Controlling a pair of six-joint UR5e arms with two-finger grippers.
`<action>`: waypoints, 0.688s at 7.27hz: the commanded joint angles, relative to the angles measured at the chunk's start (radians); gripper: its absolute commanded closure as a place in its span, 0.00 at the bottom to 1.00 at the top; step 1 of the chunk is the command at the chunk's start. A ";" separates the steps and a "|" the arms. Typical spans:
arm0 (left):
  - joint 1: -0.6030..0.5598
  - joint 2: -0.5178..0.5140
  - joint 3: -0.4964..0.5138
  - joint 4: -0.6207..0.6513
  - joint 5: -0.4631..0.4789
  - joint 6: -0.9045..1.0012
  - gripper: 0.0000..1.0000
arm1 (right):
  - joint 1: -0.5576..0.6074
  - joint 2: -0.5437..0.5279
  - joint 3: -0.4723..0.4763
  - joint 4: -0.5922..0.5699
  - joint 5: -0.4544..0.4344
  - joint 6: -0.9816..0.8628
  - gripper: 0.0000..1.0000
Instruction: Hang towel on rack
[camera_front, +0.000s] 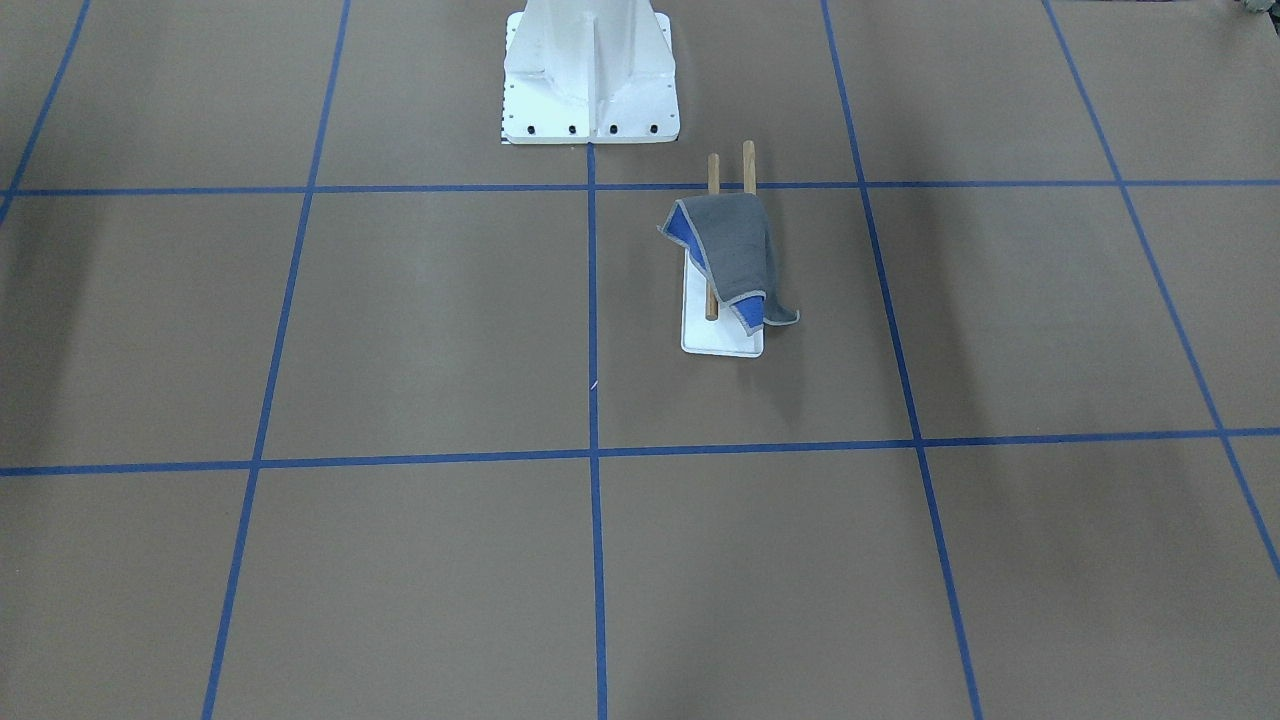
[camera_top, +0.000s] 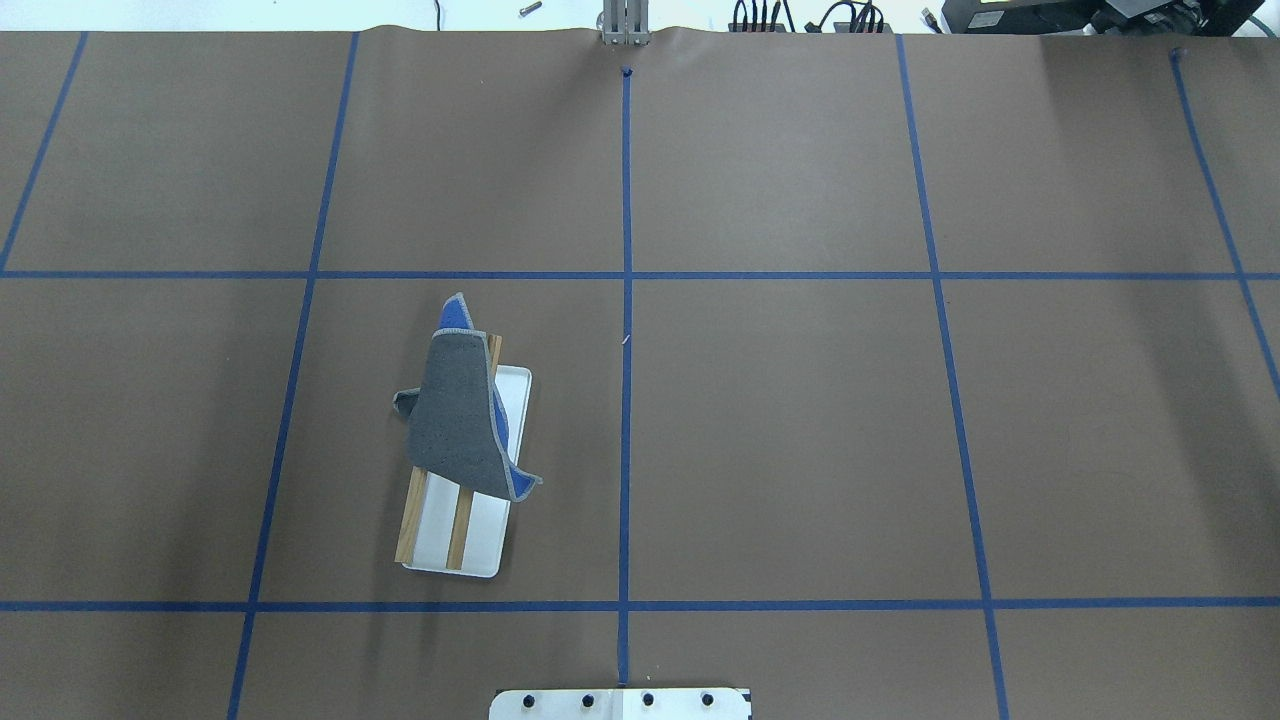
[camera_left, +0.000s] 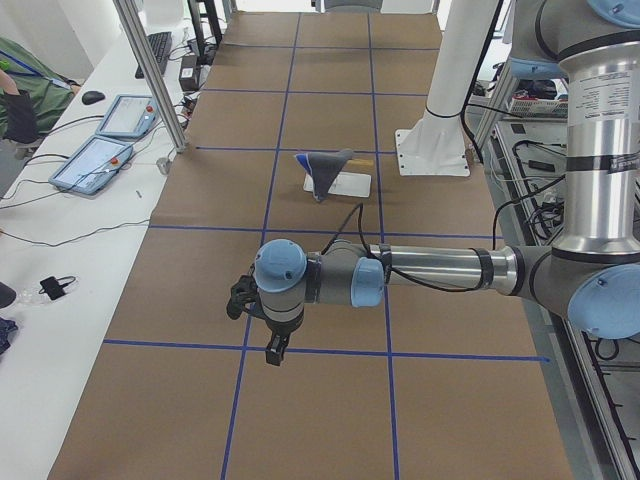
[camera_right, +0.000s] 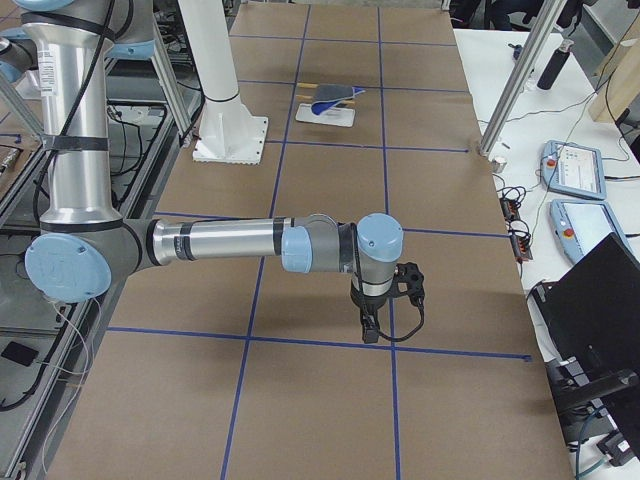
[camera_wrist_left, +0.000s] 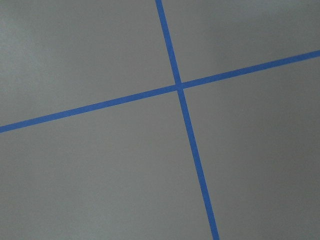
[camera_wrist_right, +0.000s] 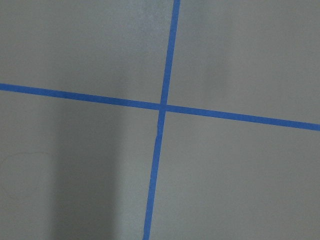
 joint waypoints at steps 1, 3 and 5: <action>0.000 0.005 0.002 0.000 0.001 0.000 0.01 | 0.000 -0.012 -0.002 0.000 0.000 0.000 0.00; 0.000 0.005 0.000 0.000 0.001 0.000 0.01 | 0.000 -0.017 0.000 0.003 0.001 0.002 0.00; 0.000 0.003 -0.001 0.000 0.001 0.000 0.01 | -0.002 -0.019 0.000 0.005 0.001 0.000 0.00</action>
